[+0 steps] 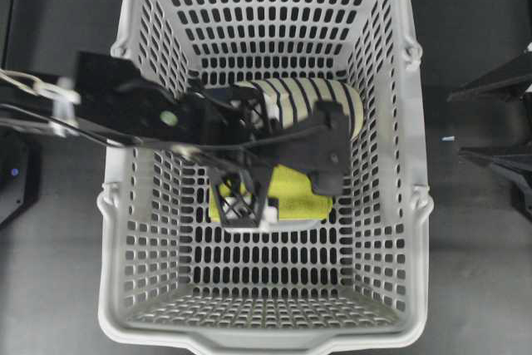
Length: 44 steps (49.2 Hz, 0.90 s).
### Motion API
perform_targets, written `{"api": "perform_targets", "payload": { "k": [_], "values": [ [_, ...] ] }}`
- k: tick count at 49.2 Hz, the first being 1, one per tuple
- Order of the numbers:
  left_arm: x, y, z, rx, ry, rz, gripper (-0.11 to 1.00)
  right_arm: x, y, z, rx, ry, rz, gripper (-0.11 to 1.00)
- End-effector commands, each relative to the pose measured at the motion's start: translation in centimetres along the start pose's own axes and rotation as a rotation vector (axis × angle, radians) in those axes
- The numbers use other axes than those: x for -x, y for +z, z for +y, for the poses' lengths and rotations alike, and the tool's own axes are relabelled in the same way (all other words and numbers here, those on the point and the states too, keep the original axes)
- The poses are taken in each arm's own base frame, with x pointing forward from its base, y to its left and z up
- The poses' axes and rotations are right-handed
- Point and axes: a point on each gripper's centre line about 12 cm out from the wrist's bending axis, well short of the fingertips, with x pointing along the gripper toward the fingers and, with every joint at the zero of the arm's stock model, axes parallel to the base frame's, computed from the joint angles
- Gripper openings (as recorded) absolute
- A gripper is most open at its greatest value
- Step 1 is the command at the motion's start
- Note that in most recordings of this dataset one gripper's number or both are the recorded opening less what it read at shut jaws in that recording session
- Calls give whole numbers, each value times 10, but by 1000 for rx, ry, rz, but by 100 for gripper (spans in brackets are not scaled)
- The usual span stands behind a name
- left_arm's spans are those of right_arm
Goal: Pick up the yellow cloth from the shopping basket with the left arm.
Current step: 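Lower the left gripper into the basket and close on the cloth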
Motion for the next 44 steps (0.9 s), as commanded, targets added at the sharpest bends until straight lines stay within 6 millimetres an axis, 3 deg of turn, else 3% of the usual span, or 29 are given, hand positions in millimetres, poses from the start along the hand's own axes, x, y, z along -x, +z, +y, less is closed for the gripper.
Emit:
{"api": "perform_targets", "payload": {
  "k": [1, 15, 26, 31, 40, 44],
  "values": [
    [-10, 1, -4, -8, -1, 12, 89, -1, 9, 1, -2, 4, -26, 78],
    [-40, -8, -5, 2, -2, 43, 89, 0, 7, 1, -2, 4, -23, 78],
    [-46, -18, -5, 15, -1, 67, 84, 0, 5, 1, -2, 3, -17, 78],
    [-48, -21, -7, 1, -2, 79, 69, 0, 4, 1, 2, 3, -17, 78],
    [-41, -18, -9, -12, -5, 65, 22, 0, 3, 1, 2, 3, -12, 78],
    [-30, -12, -8, -9, -5, 38, 18, 0, 3, 1, 0, 3, -12, 77]
  ]
}}
